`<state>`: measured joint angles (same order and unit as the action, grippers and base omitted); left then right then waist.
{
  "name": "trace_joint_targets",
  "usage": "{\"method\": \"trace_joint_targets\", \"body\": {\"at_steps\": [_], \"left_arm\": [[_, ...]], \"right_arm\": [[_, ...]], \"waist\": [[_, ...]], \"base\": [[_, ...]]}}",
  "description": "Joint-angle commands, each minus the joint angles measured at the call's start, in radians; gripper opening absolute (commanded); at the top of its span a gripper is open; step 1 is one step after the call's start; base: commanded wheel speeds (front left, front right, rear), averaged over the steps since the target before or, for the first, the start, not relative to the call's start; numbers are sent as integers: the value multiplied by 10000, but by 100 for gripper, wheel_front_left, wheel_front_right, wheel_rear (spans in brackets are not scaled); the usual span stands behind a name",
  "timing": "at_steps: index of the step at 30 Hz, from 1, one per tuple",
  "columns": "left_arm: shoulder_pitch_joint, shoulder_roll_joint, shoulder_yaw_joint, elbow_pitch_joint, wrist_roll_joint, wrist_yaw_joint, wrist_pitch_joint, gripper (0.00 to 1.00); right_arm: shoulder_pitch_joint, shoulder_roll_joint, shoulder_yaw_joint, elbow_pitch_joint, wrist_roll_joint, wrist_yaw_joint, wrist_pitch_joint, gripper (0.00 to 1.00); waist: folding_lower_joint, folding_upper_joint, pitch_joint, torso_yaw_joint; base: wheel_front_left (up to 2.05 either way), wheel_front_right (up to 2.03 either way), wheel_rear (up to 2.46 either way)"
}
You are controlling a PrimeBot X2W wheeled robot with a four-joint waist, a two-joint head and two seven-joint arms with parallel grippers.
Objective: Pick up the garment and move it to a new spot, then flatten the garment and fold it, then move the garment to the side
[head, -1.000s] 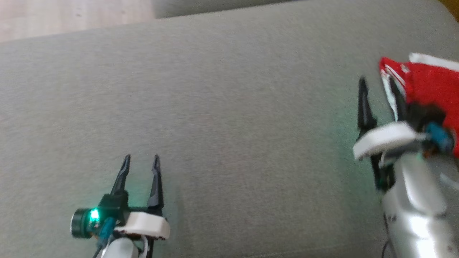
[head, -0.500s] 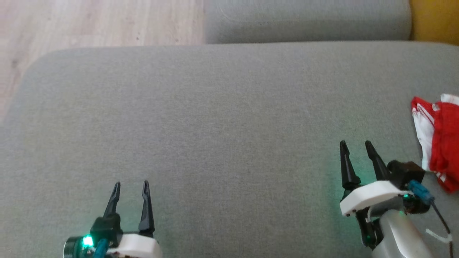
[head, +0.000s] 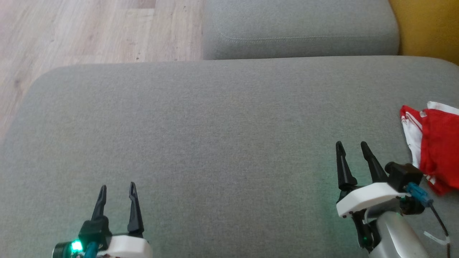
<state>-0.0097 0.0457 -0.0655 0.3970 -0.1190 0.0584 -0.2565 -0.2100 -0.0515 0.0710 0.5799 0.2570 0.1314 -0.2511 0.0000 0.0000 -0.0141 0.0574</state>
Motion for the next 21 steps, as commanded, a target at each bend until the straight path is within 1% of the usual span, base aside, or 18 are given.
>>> {"method": "trace_joint_targets", "body": {"at_steps": [1, 9, 10, 13, 21], "left_arm": [[-111, 45, 340, -390, 5, -14, -53, 100], [-50, 45, 385, -675, -284, -346, -53, 100], [216, -6, 16, -284, -265, -334, 0, 0], [337, -34, 2, 148, -273, -335, 20, 0], [210, -30, 159, 119, -1076, -422, 279, 0]], "right_arm": [[-90, 12, 318, -406, 85, -7, -106, 100], [-57, 12, 431, -604, 48, -7, -106, 100], [208, 6, 176, -184, 41, 0, 2, 0], [433, 27, 177, 228, 49, 0, 9, 0], [437, 26, 35, 61, 796, 0, 240, 0]], "waist": [[0, 0, -58, -72], [0, 0, -134, -169], [0, 0, -135, -172], [0, 0, -137, -176], [0, 0, -121, -199]], "base": [[0, 0, 0], [0, 0, 0], [0, 0, 0], [0, 0, 0], [0, 0, 0]]}}
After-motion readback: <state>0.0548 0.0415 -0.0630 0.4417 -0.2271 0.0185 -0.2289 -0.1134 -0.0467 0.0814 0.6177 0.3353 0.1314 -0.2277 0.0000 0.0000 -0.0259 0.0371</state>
